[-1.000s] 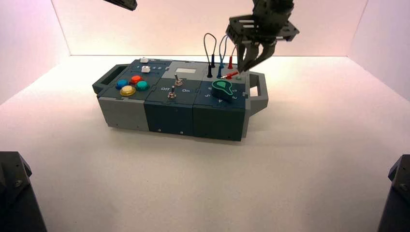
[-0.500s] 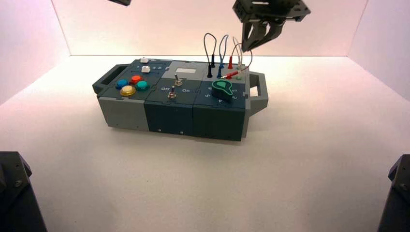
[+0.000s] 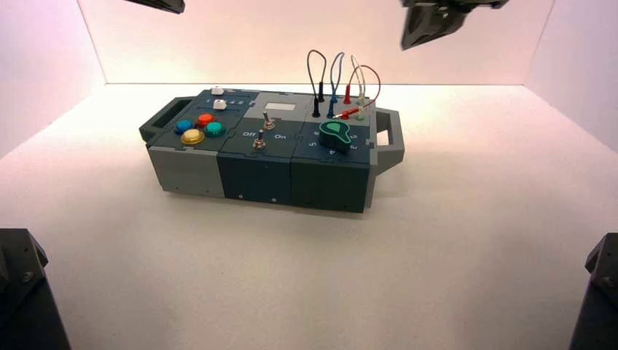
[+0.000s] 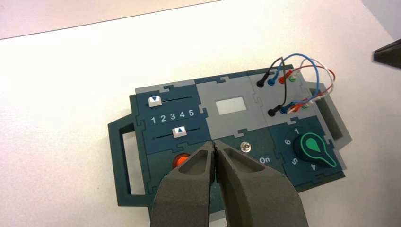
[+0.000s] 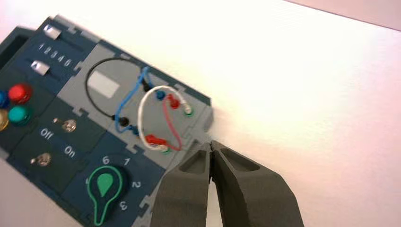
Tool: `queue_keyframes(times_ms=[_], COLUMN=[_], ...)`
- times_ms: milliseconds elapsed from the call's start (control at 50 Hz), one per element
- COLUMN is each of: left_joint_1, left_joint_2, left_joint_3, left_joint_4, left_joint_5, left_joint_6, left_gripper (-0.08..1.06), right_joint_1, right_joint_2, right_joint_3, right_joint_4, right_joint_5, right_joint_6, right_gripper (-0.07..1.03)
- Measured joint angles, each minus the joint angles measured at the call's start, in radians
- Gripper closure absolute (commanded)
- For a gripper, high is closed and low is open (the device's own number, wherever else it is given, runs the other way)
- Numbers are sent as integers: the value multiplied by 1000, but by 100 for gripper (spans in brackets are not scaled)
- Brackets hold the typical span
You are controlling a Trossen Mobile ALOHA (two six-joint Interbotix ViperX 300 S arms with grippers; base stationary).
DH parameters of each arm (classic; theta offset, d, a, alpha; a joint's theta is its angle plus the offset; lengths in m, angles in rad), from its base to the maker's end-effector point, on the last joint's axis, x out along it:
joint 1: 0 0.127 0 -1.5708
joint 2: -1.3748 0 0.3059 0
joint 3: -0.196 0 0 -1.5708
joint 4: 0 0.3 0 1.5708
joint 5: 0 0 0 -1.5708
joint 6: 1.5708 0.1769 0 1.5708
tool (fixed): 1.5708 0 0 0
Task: Insert the white wire.
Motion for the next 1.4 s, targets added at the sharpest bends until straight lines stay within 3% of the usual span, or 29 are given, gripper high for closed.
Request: queue_keyframes(times_ms=[200, 400, 560, 800, 1020, 1320, 1400], left_joint_1=[2, 18, 69, 117, 130, 189, 215], left_joint_2=[-6, -5, -2, -5, -5, -6, -5], left_joint_3=[26, 31, 41, 72, 91, 100, 109], left_joint_4=[2, 2, 2, 2, 6, 54, 55], left_joint_5=[-97, -124, -135, -170, -173, -245, -273], left_joint_6=[0, 0, 0, 2, 2, 15, 17], left_gripper=[98, 98, 98, 98, 98, 98, 98], right_joint_1=[-32, -87, -129, -179, -184, -196, -199], right_joint_2=[-55, -117, -179, -256, -288, -313, -334], right_joint_3=[52, 126, 170, 219, 233, 238, 249], right_joint_4=[2, 0, 2, 2, 2, 2, 2], right_joint_5=[-66, -187, -230, -264, -267, -278, -293], right_joint_6=[2, 2, 2, 2, 2, 2, 2], right_gripper=[99, 99, 99, 99, 99, 99, 99])
